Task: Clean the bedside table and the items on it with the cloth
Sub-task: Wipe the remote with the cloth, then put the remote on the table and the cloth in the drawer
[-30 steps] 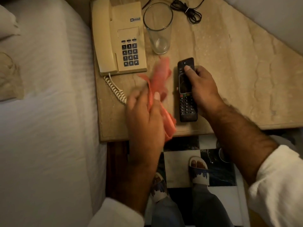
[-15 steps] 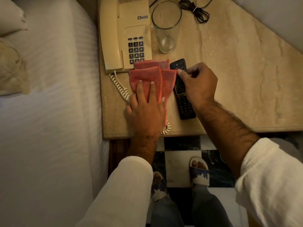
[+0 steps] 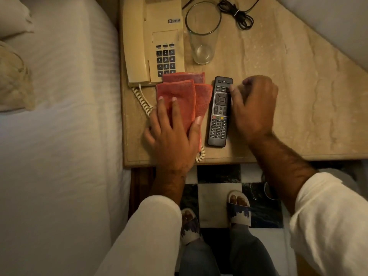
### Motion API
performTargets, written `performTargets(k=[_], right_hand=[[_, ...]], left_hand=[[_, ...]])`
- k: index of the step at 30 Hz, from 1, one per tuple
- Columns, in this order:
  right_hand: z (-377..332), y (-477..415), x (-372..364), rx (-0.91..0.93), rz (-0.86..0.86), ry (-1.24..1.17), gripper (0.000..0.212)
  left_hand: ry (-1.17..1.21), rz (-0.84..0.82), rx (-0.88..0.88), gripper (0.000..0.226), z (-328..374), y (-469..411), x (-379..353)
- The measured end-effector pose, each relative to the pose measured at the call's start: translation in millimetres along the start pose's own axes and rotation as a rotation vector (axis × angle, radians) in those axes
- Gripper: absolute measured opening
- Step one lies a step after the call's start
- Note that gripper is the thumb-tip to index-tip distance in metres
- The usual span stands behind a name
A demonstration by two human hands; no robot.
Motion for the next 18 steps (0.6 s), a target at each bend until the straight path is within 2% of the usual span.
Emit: performTargets(k=[3,5,6,7,9,12,14,16,18], right_hand=[[32,-7,11,0.143,-0.054,0.239,0.058],[48,-6,12,0.215,-0.06,0.381,0.068],[52,-6,10,0.243,-0.047,0.427,0.071],[54,-6,7,0.259,-0.034,0.45,0.073],[54,-6,4,0.261,-0.02,0.459,0.075],[55,-8,4,0.251,-0.01,0.477,0.075],[54,-8,5,0.249,-0.008,0.493,0.075],[53,-7,6,0.245,-0.002,0.5,0.075],[52,-7,6,0.245,0.006,0.5,0.074]], left_hand=[[0.26,0.273,0.085,0.072,-8,40,3],[0.419,0.399,0.27,0.058,-15,76,-3],[0.498,0.412,0.397,0.045,-19,92,-8],[0.561,0.379,0.514,0.029,-23,107,-16],[0.627,0.16,0.655,0.006,-27,130,-35],[0.703,-0.26,0.599,0.012,-12,130,-64],[0.751,-0.422,0.509,0.022,4,111,-80],[0.794,-0.489,0.478,0.035,17,86,-91],[0.895,-0.466,0.522,0.038,24,68,-99]])
Point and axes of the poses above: each hand's wrist, its own y-axis away from the middle knuckle, its own x-axis out of the back of the hand, z = x × y, the point moved 1 cm from there along -y, towards the middle knuckle, and after that the axes turned 14 degrees about -x, right-handed, at the moved point
